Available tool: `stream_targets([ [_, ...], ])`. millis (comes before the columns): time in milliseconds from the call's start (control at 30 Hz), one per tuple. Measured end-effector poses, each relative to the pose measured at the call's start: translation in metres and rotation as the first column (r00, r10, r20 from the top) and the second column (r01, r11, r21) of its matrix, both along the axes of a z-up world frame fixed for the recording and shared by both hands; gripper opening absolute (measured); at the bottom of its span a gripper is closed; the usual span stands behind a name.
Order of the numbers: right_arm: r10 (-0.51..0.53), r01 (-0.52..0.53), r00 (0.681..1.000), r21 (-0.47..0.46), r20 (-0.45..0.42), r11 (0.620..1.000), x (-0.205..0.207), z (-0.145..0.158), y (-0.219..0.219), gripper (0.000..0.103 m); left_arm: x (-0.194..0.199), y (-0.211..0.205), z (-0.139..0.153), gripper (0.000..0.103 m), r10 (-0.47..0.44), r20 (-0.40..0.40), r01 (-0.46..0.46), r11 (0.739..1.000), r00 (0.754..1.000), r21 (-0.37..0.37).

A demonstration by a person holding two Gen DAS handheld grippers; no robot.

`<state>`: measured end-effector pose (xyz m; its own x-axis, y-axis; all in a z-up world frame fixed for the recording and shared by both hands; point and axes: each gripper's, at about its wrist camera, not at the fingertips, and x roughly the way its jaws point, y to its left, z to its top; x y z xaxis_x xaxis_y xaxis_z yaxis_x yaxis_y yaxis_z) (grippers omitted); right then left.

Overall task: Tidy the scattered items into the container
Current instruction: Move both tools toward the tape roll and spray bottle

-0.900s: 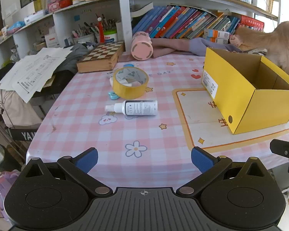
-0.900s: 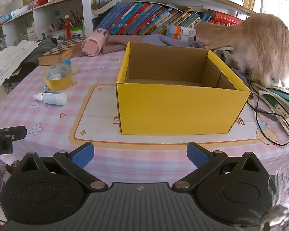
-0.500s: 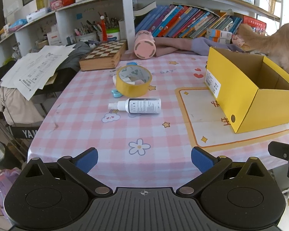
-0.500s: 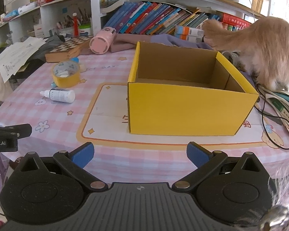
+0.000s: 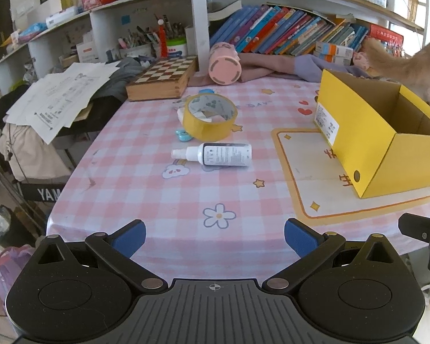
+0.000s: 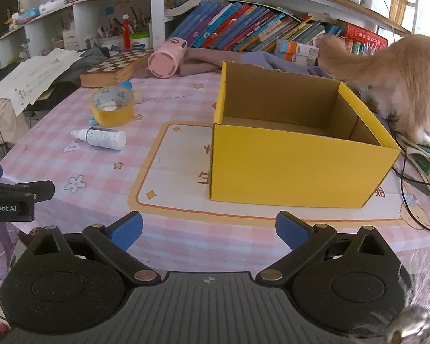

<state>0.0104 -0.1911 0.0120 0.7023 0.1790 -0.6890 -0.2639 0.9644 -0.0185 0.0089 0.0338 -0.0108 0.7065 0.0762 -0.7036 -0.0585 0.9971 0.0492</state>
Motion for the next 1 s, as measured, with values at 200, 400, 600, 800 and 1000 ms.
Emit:
stream_targets([
  [200, 0.02, -0.02, 1.0, 0.0, 0.003, 1.0, 0.004, 0.002, 0.008, 0.101, 0.001, 0.007, 0.0, 0.103, 0.008, 0.002, -0.008, 1.0, 1.0, -0.005],
  [400, 0.063, -0.063, 0.998, -0.002, 0.012, 0.998, 0.007, 0.004, 0.02, 0.101, 0.001, 0.017, 0.0, 0.103, 0.029, 0.006, -0.029, 0.999, 1.0, -0.016],
  [600, 0.104, -0.104, 0.994, -0.03, 0.016, 0.994, 0.008, 0.006, 0.032, 0.101, 0.001, 0.026, 0.0, 0.103, 0.055, 0.004, -0.055, 0.998, 0.998, -0.027],
  [800, 0.135, -0.134, 0.991, -0.033, 0.026, 0.99, 0.009, 0.009, 0.039, 0.101, -0.001, 0.028, 0.001, 0.103, 0.058, 0.007, -0.058, 0.998, 0.998, -0.022],
  [1000, 0.166, -0.165, 0.985, -0.029, 0.037, 0.986, 0.014, 0.009, 0.049, 0.101, -0.001, 0.027, 0.001, 0.103, 0.045, 0.009, -0.045, 0.999, 0.999, 0.008],
])
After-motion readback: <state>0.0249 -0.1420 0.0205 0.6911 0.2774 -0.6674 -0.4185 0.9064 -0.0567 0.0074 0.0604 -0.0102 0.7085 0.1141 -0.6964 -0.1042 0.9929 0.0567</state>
